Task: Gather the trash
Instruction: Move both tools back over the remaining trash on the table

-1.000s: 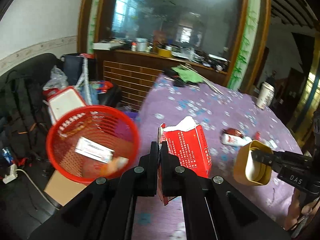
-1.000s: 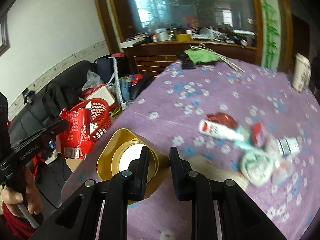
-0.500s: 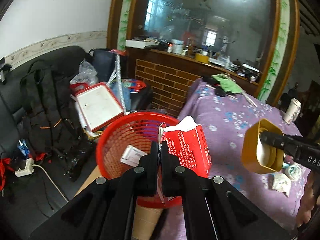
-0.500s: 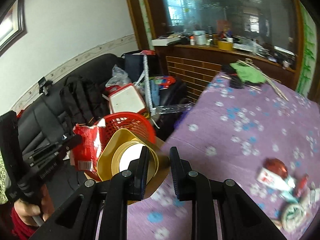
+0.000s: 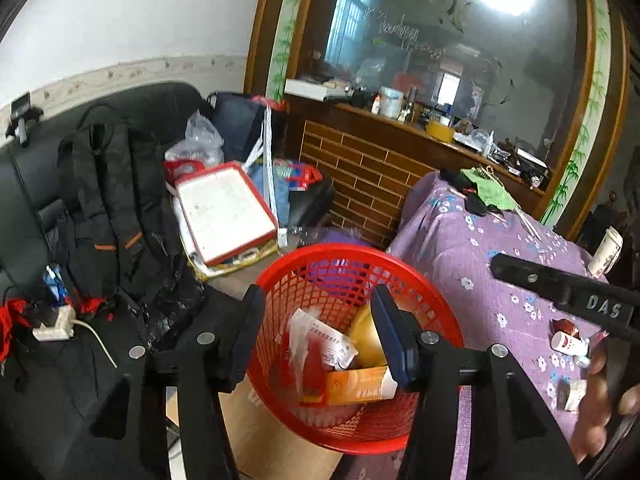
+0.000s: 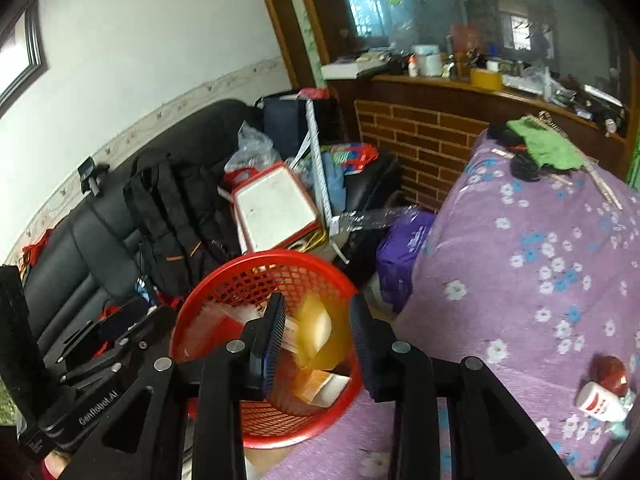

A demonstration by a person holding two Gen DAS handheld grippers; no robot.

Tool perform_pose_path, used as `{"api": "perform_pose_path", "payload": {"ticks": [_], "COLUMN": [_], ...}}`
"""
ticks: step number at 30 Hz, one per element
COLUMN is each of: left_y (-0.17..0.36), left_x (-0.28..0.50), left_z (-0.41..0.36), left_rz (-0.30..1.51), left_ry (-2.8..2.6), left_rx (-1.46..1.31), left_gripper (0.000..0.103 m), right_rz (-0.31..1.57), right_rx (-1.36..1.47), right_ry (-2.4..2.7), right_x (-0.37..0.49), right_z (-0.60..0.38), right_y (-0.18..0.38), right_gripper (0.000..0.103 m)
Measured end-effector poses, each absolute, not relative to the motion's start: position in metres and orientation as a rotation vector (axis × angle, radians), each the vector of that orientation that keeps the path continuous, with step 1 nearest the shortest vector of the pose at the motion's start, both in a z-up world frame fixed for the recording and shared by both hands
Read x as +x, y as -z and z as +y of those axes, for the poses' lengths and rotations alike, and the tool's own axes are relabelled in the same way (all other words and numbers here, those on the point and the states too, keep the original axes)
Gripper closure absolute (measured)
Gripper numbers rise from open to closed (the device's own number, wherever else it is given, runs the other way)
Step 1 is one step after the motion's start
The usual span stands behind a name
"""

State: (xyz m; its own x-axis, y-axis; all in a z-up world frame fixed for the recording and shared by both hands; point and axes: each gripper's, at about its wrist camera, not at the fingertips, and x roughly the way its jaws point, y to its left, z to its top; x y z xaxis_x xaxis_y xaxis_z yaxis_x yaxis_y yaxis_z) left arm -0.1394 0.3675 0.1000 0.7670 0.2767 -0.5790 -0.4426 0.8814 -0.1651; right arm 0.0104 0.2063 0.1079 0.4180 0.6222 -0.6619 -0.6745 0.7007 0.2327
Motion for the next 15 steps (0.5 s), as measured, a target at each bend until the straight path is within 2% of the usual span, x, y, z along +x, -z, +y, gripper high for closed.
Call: {"api": "perform_pose_path", "payload": {"ticks": [8,15], "left_y": [-0.105,-0.102], "left_x": [-0.141,-0.13], "left_z": [0.324,0.252], "left_rz": [0.584,0.623], "left_ry": [-0.305,-0.173], "left_rx": [-0.263,-0.186], "left_gripper": [0.048,0.043], "right_rz": [0.795,0.794], "right_rx": [-0.029,-0.009], "right_ry": [-0.727,-0.674], "right_x": [-0.008,-0.042], "right_z": [0.126,0.048], "right_y": [-0.106,-0.094], "right_gripper": [0.065,0.058]}}
